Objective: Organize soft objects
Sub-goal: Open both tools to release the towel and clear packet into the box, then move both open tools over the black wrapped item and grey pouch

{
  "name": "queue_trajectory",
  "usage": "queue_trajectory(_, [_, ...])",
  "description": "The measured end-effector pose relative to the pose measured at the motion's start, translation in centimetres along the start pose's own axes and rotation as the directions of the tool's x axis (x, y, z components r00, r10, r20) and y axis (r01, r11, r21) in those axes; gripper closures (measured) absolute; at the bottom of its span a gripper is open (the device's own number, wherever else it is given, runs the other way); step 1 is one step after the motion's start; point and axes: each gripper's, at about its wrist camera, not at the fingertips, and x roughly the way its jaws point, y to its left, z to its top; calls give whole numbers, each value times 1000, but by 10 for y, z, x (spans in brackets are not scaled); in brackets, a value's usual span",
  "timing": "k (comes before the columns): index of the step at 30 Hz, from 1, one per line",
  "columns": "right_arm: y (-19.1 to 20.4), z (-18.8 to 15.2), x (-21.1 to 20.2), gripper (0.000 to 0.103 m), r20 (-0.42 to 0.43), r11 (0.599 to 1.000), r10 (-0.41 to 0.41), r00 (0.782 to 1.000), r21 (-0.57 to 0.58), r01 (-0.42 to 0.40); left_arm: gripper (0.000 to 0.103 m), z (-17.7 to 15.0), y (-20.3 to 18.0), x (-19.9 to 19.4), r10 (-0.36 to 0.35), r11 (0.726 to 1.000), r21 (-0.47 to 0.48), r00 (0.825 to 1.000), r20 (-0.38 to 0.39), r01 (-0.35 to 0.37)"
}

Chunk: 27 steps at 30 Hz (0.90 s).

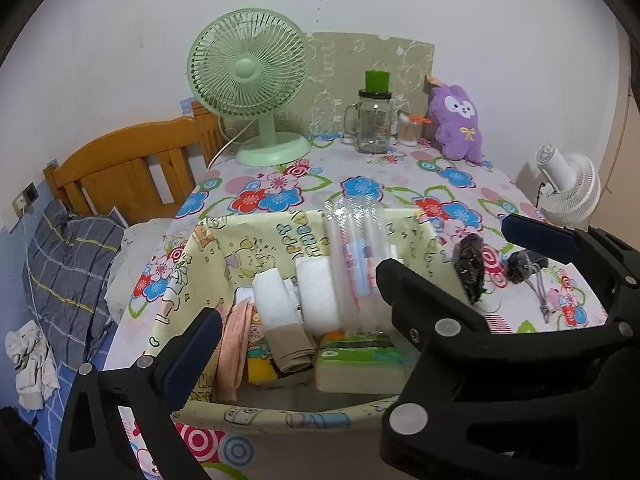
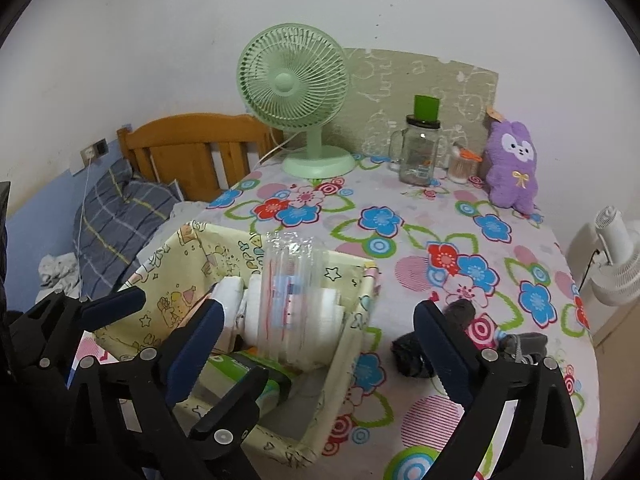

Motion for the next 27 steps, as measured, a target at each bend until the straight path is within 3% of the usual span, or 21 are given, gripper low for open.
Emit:
queue_trajectory(17, [-19,-4,-48,0,68,999,-43,997,37,40,0,4,-27,-34,-43,999,26,998,49,42])
queue_trajectory(27, [-40,-9,-76,0,99,996,-46,994,86,38,0,5,-47,-58,-53,998,25,991,119,51])
